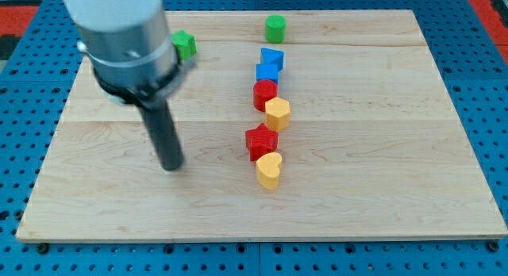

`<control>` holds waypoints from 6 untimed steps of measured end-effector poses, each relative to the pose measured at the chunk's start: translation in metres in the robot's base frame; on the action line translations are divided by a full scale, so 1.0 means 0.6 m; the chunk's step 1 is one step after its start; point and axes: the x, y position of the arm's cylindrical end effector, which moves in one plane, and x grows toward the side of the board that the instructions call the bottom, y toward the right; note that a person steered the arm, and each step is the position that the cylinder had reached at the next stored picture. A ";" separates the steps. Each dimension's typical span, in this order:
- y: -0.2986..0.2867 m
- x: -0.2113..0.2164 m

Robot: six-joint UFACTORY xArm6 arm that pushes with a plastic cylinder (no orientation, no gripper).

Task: Keep red star and yellow heart in a diagonal line with green star

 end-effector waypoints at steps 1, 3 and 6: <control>0.045 0.074; 0.238 0.128; 0.163 -0.020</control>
